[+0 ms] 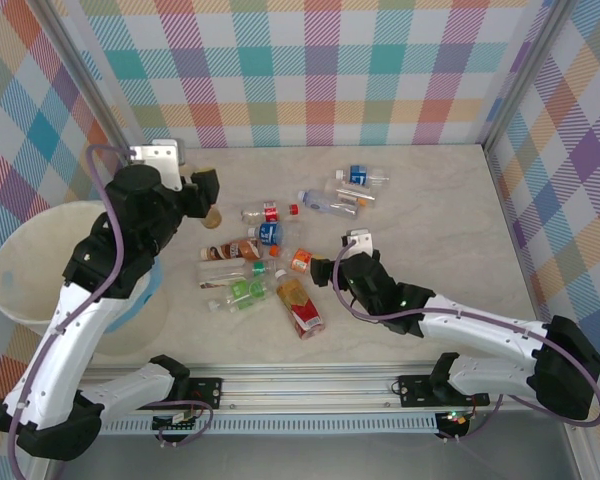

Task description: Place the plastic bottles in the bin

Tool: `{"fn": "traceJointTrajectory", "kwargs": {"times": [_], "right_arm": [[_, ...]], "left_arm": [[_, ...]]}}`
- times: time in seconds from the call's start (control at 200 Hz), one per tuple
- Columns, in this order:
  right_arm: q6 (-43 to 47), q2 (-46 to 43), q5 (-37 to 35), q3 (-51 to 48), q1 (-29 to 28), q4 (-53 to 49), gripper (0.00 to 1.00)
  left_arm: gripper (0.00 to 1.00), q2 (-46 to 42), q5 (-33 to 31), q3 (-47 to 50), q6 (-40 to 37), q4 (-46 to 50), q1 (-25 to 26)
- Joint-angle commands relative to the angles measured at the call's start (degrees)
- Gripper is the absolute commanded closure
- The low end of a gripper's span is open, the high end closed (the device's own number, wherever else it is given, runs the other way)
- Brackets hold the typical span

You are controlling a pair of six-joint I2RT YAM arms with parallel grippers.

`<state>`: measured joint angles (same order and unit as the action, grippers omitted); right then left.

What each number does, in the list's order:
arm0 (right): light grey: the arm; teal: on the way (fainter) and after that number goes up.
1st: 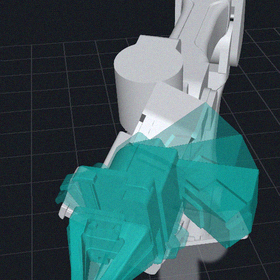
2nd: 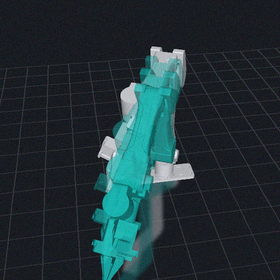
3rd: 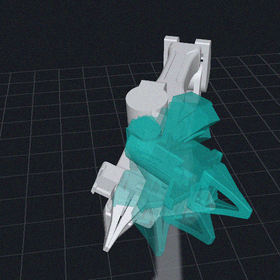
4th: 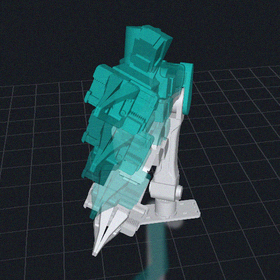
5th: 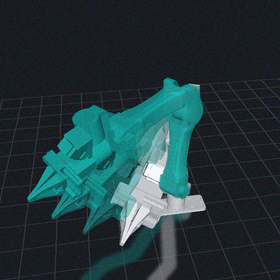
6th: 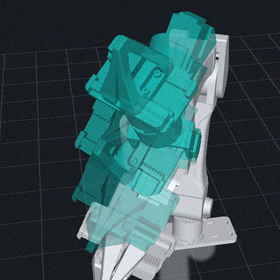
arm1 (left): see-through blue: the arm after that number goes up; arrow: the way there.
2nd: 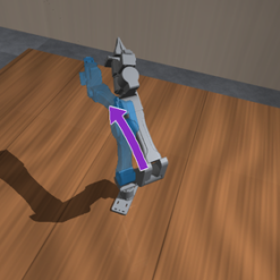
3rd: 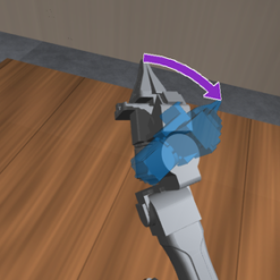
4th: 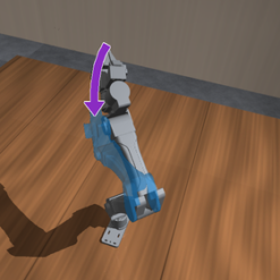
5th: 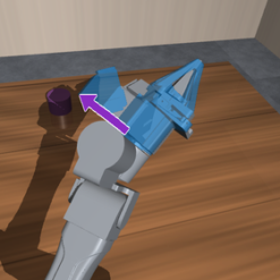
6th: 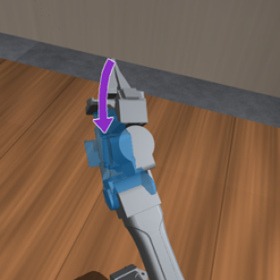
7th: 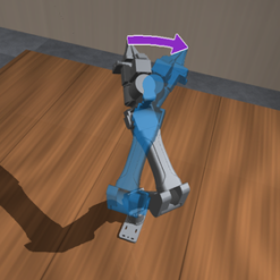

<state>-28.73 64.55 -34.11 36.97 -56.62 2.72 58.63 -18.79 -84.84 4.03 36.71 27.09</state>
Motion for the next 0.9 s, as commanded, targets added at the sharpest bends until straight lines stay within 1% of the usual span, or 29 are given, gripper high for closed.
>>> {"fn": "traceJointTrajectory", "kwargs": {"times": [0.0, 0.035, 0.11, 0.25, 0.32, 0.355, 0.49, 0.6, 0.62, 0.67, 0.8, 0.895], "right_arm": [[0.55, -0.14, -1.07, -1.66, 0.35, 6.66, 0.00], [1.69, -0.13, -0.31, -1.95, 0.45, 7.70, 0.00], [4.10, -0.06, 1.76, -2.08, 0.66, 9.40, 0.00], [8.01, 0.61, 3.75, -1.39, 0.82, 10.72, 0.00], [9.48, 1.22, 4.88, -0.90, 1.18, 11.03, 0.00], [10.16, 1.61, 5.50, -0.52, 1.24, 10.94, 0.00], [12.31, 2.85, 7.46, 1.11, 1.51, 10.35, 0.00], [12.99, 2.91, 7.99, 1.77, 1.51, 10.41, 0.00], [13.00, 2.84, 8.12, 1.71, 1.51, 10.68, 0.00], [13.39, 2.35, 8.33, 1.33, 1.51, 11.85, 0.00], [14.51, 1.46, 9.10, 1.00, 1.51, 12.67, 0.00], [14.26, 0.72, 9.49, 1.13, 1.51, 11.55, 0.00]], "left_arm": [[0.83, -0.80, -10.24, -5.63, -4.82, 4.82, -0.82], [1.00, -0.80, -11.70, -7.16, -4.27, 5.73, -0.85], [1.00, -1.21, -17.19, -8.71, -3.90, 6.35, -0.90], [1.00, -1.15, -33.80, -9.56, -6.29, 5.70, -1.96], [1.00, -1.11, -40.09, -9.22, -7.94, 4.30, -3.72], [1.00, -0.99, -41.76, -8.98, -8.15, 3.83, -4.91], [1.00, -0.56, -41.77, -8.47, -4.15, 7.33, -10.59], [1.00, 0.42, -38.82, -7.62, 0.58, 12.99, -16.47], [1.00, 0.59, -37.95, -7.43, 1.72, 14.32, -18.58], [1.00, 0.76, -33.42, -6.46, 5.14, 16.58, -22.71], [1.00, -0.70, -13.68, -0.96, 11.07, 17.89, -36.92], [1.00, -0.95, -2.19, 1.97, 12.93, 17.69, -45.97]]}}
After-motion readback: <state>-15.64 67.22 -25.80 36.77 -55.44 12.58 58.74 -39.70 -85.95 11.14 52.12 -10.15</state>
